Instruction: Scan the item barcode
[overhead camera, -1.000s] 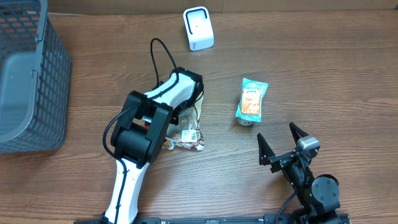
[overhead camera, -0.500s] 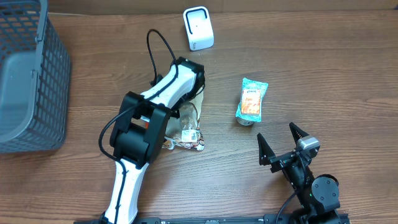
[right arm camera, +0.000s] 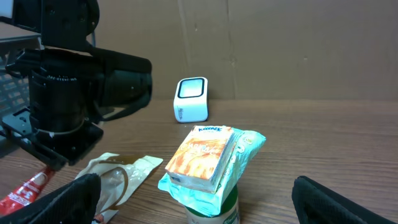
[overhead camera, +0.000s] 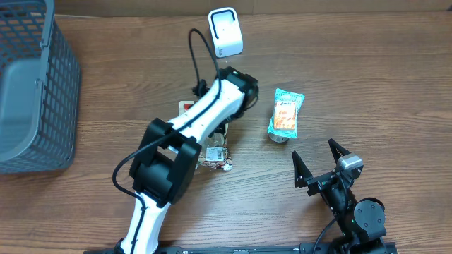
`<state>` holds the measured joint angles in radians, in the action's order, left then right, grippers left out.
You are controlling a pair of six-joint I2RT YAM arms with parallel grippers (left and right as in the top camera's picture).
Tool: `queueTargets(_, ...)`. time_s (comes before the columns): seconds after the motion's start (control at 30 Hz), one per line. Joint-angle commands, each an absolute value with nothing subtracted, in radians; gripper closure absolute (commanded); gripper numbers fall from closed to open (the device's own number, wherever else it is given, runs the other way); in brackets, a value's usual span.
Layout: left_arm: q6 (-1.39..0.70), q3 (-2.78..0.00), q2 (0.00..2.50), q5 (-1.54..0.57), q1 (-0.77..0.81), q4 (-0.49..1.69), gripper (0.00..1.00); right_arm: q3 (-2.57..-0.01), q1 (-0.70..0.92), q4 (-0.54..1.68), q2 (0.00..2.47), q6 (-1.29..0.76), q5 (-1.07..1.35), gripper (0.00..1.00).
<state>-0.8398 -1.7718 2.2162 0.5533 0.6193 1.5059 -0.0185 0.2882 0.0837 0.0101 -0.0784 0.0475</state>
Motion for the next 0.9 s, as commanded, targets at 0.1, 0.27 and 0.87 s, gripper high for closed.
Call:
queueTargets(0.1,-0.862,-1.787,2.275,0.521,0.643,1.501,0.96,-0.008,0.284,0.081,0.003,-0.082,0.043,0.00)
queueTargets(0.27,-0.799,-1.798,2.277,0.461,0.642,1.462,0.80,-0.008,0.284,0.081,0.003,-0.082,0.043,0.00)
queueTargets(0.87,-0.626,-2.196,2.193,0.227,0.500,1.591,0.73,-0.008,0.284,0.081,0.003,-0.082,0.043,0.00)
